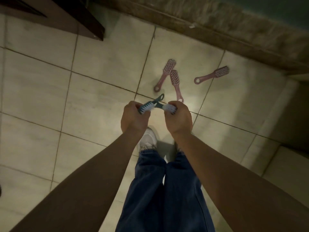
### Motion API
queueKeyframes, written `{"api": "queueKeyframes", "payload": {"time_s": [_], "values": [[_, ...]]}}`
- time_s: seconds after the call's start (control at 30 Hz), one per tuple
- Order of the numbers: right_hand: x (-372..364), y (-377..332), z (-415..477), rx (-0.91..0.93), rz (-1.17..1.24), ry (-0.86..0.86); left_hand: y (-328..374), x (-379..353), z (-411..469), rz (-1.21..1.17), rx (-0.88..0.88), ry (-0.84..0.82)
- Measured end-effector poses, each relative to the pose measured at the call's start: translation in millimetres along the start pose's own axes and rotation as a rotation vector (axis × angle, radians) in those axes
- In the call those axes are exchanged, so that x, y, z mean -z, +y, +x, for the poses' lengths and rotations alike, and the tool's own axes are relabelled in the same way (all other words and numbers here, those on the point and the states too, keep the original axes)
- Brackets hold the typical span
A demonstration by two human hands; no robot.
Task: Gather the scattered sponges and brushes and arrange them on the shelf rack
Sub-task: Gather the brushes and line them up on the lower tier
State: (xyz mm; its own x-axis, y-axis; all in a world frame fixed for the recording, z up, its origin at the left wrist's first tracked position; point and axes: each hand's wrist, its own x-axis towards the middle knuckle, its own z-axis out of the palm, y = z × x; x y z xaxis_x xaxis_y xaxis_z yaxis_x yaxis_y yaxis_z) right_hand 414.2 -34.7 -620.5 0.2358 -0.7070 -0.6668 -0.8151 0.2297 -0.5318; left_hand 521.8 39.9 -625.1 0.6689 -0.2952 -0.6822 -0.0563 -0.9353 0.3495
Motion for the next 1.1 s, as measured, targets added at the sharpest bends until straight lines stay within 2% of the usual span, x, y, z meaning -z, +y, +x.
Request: {"api": "queueKeyframes", "payload": {"time_s": [0.23, 0.53, 0.67, 0.9, 1.1], "values": [[97.7, -54.7, -70.2, 0.038, 0.065, 0.006, 69.0, 63.8, -92.7, -0.122, -0.141, -0.067], [245.2, -133.7, -187.4, 0.090, 0.056, 0.040, 175.3, 154.2, -225.4, -0.074, -0.414, -0.179], [305.2, -159.6, -240.3, 0.099, 0.240, 0.061, 221.7, 188.1, -284.6, -0.063, -0.544, -0.261], [392.9, -186.3, -325.8, -0.025, 0.611, 0.227, 297.6, 229.8, -370.8, -0.075, -0.639, -0.378], [439.6, -188.0, -392.6, 0.036, 0.858, 0.356, 342.9, 243.5, -440.3, 0.019, -0.799, -0.578]]}}
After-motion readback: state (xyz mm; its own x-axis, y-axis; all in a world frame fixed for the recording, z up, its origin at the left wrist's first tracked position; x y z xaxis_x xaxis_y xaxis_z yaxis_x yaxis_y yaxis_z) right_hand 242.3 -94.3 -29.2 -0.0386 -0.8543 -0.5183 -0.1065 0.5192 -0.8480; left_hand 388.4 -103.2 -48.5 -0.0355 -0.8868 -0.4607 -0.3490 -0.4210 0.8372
